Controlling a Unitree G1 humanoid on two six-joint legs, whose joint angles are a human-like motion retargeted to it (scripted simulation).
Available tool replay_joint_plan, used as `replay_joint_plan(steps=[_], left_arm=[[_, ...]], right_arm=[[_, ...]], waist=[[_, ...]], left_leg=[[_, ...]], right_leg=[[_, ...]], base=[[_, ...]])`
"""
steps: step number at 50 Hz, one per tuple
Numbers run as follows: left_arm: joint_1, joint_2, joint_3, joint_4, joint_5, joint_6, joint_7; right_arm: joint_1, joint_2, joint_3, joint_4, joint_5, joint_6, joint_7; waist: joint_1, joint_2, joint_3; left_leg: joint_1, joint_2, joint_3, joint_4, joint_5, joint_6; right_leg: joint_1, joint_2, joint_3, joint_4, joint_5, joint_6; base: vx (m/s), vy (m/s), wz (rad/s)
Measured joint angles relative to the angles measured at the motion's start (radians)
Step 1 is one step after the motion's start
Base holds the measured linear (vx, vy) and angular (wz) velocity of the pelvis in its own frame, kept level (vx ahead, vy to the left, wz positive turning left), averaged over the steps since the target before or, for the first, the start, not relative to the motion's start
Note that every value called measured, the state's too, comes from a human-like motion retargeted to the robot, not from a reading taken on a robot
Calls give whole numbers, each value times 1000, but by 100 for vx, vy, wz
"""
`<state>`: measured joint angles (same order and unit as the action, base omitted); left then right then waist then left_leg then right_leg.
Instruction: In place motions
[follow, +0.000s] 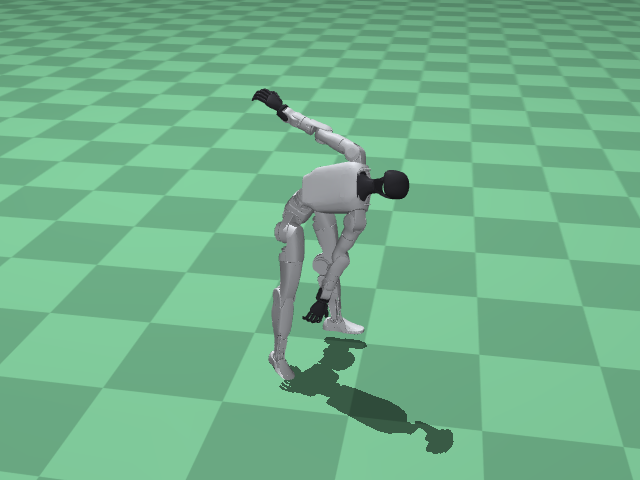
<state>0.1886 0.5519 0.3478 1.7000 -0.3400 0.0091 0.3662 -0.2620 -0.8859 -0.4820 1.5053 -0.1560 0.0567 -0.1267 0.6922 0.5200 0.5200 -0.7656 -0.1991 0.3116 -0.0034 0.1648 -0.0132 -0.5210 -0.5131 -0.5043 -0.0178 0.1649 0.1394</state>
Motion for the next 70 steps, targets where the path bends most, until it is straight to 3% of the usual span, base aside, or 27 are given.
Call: replay_joint_plan(steps=[5, 10, 14, 19, 22, 24, 28, 30, 35, 40, 45, 52, 57, 62, 65, 70], left_arm=[[-73, 15, -90, 0, -41, 23, -95], [-144, 58, -161, 0, -158, -4, -85], [-159, 74, -207, 0, -190, -29, -78], [-183, 84, -266, 0, -217, -79, -68], [-176, 94, -424, 0, -127, -121, -76], [-173, 80, -515, 0, -49, -91, -69], [-206, -10, -531, 0, -14, -74, -70], [-225, -30, -511, 0, -31, -74, -99], [-268, 32, -474, -3, -4, -45, -198], [-297, 127, -431, -26, 0, -50, -263], [-295, 186, -436, -76, 14, -63, -297], [-301, 193, -277, -129, -31, -87, -273], [-378, 257, -120, -164, -45, -120, -230], [-547, 352, -136, -141, -20, -131, -255], [-668, 370, -195, -146, 8, -97, -275], [-883, 342, -286, -202, 55, -113, -358]], right_arm=[[-83, -67, -49, -64, 98, 52, 10], [-160, -122, -36, -137, 123, 80, 106], [-232, -101, 9, -194, 94, 92, 204], [-212, -62, 4, -196, 82, 74, 176], [-107, -13, -54, -171, 76, 44, 146], [-14, 23, -98, -172, 71, 20, 119], [175, 108, -184, -203, 59, -27, 83], [258, 186, -223, -219, 50, -51, 77], [357, 365, -234, -201, 40, -100, 35], [479, 514, -215, -239, 7, -160, 36], [570, 532, -215, -224, 77, -203, 57], [457, 413, -191, -81, 200, -222, 113], [372, 473, -176, -59, 219, -234, 132], [354, 529, -179, 14, 403, -242, 135], [365, 526, -162, 52, 532, -295, 113], [391, 491, -93, 125, 619, -298, 56]], waist=[[216, 0, 0], [309, 0, 0], [271, 0, 0], [211, 0, 0], [166, 0, 0], [129, 0, 0], [38, -5, 0], [-11, -57, 0], [-132, -263, 0], [-358, -488, 0], [-615, -617, 0], [-1012, -755, 0], [-1270, -855, 0], [-1398, -933, 0], [-1447, -973, 0], [-1530, -977, 0]], left_leg=[[-170, 14, 19, -20, 17, -4], [-287, 47, 18, -24, 26, -14], [-316, 72, 8, -19, 32, -14], [-281, 97, 0, -7, 31, -14], [-203, 114, -4, 2, 25, -10], [-144, 126, -5, 6, 20, -8], [-20, 160, -1, 19, 1, -10], [46, 182, 16, 26, -17, -12], [192, 228, 87, 33, -65, -14], [363, 281, 163, 37, -121, -25], [500, 357, 248, 37, -160, -49], [604, 443, 398, 28, -182, -85], [532, 467, 452, 14, -156, -94], [390, 455, 473, 22, -137, -91], [314, 440, 495, 24, -123, -92], [138, 408, 521, 41, -126, -92]], right_leg=[[-205, 17, 55, -3, 21, -17], [-326, 54, 58, -20, 36, -30], [-348, 78, 47, -20, 42, -33], [-314, 95, 27, -10, 46, -35], [-237, 108, 7, -4, 44, -33], [-182, 120, -3, 1, 40, -33], [-71, 146, -9, 12, 28, -29], [-25, 162, 16, 14, 24, -28], [53, 208, 109, 16, 15, -31], [150, 268, 204, 21, 0, -39], [207, 345, 307, 29, -2, -44], [193, 443, 486, 42, 13, -56], [63, 493, 579, 24, 71, -72], [-119, 504, 631, 2, 145, -70], [-215, 501, 662, -8, 177, -65], [-411, 478, 698, -17, 207, -72]], base=[[6, -43, 37], [-9, -10, 15], [-15, 4, -16], [-13, -13, -38], [-14, -24, -67], [-14, -20, -71], [-19, -15, -68], [-21, 4, -103], [-15, 11, -118], [-11, 21, -124], [-10, 32, -131], [-14, 31, -147], [-43, 10, -101], [-45, -7, -72], [-36, 21, -53], [-36, 16, 24]])
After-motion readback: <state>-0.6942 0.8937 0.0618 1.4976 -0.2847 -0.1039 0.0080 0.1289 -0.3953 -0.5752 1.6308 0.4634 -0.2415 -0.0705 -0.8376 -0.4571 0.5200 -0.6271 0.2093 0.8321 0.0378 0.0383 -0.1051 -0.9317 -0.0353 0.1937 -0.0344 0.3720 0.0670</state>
